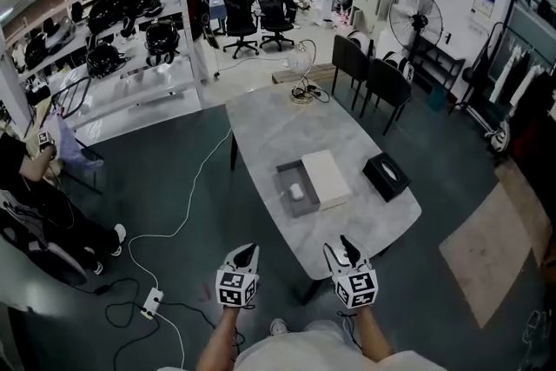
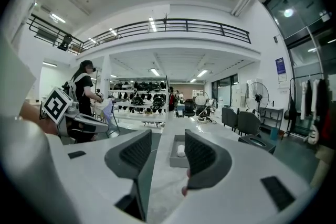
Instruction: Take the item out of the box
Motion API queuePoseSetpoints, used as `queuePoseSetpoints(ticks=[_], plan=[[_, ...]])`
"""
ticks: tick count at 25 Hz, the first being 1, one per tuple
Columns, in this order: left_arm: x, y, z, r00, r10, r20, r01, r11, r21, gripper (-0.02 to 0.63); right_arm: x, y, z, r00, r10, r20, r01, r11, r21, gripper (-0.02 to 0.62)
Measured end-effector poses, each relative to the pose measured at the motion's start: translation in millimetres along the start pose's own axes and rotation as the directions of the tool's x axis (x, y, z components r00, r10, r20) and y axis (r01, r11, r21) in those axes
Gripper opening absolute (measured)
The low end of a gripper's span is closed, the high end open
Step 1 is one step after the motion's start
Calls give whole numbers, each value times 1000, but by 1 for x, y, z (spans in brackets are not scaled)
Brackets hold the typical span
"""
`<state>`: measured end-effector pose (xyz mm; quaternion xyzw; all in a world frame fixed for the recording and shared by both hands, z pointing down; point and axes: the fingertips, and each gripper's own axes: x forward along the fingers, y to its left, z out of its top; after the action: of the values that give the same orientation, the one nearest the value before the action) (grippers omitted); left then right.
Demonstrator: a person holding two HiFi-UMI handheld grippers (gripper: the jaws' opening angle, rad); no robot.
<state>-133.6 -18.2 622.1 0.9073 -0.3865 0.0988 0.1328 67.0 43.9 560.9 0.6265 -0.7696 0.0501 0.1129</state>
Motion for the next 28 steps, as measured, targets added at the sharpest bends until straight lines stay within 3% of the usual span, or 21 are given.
queuePoseSetpoints(ticks=[13,28], plan=[[33,6,4,999,-49,-2,49,999,0,15,17,-12,-6,999,-37,-18,37,999,5,179],[82,24,22,1000,5,-12,-5,1000,-11,15,74,-49,7,1000,20,-14,-20,1000,-6,179]])
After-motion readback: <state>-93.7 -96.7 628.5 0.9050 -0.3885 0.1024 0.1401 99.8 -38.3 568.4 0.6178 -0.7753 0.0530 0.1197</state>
